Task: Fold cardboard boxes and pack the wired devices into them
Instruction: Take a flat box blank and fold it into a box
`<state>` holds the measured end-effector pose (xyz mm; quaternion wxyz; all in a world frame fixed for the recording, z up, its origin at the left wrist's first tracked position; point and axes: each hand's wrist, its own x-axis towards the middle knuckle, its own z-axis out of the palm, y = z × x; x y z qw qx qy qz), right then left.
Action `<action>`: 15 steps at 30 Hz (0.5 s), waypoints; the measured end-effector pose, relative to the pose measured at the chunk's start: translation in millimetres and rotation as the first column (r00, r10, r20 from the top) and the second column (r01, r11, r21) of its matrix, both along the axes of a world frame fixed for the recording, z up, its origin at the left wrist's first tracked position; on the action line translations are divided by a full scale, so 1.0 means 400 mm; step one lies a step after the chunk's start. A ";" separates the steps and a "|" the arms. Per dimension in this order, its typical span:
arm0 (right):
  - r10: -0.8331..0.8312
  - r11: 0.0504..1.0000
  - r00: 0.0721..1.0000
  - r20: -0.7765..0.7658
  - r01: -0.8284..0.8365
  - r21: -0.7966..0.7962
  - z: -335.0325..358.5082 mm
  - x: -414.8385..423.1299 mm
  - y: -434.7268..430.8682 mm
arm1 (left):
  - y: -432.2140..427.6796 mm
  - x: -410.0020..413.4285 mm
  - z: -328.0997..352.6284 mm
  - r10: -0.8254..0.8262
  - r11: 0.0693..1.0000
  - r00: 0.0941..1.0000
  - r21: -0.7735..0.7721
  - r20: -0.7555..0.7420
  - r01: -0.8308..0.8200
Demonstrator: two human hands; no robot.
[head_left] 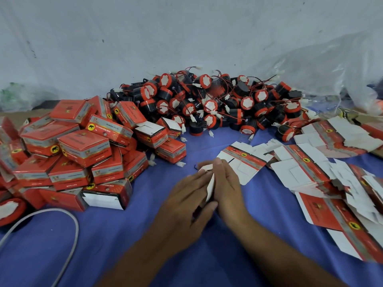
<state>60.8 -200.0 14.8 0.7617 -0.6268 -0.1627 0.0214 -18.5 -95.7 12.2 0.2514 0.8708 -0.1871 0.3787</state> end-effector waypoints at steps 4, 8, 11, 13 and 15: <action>-0.101 0.982 0.995 0.016 0.102 -0.158 0.001 0.004 0.006 | 0.019 0.004 0.005 -0.004 0.998 1.000 0.056 -0.030 0.005; -0.147 0.915 0.984 0.099 0.173 -0.365 0.004 0.012 -0.009 | 0.024 0.000 0.030 -0.031 0.996 0.960 -0.085 -0.280 0.008; -0.075 0.967 0.997 -0.032 0.065 -0.247 0.010 0.002 -0.016 | 0.048 0.001 0.034 0.012 0.997 0.947 -0.074 -0.322 -0.038; 0.024 0.989 0.996 -0.081 -0.035 -0.144 0.013 -0.017 -0.003 | 0.068 -0.001 0.040 -0.036 0.977 0.906 -0.207 -0.421 -0.058; 0.106 0.982 0.992 -0.074 -0.116 -0.147 0.017 -0.030 0.009 | 0.084 0.002 0.040 -0.089 0.946 0.876 -0.315 -0.474 -0.074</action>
